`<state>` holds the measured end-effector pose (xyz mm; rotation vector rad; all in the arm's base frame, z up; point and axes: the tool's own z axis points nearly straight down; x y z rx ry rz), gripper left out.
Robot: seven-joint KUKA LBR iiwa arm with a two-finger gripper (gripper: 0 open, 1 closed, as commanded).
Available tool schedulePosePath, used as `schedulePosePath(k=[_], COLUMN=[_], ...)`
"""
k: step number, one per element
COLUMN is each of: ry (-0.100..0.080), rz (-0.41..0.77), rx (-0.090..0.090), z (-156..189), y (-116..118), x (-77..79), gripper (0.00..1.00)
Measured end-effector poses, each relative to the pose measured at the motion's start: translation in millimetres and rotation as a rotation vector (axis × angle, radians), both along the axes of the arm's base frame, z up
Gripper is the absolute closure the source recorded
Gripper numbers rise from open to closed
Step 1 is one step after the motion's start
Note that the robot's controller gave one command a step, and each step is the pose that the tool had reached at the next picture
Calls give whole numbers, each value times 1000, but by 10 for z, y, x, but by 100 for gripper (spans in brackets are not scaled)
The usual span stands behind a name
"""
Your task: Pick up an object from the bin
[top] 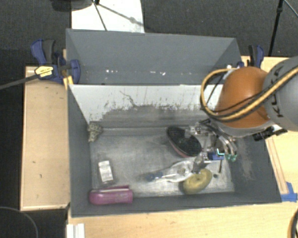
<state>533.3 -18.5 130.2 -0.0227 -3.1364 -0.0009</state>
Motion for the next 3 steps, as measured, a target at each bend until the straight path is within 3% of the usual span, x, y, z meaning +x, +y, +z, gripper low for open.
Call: schedulePosePath(k=[1,2,3], ry=[-33,-12,-13], rz=[350,299,406], rx=[-2,0,0], z=[-552,-286,-300], y=[231,213,55], x=[-450,-547,-535], gripper=[0,0,0])
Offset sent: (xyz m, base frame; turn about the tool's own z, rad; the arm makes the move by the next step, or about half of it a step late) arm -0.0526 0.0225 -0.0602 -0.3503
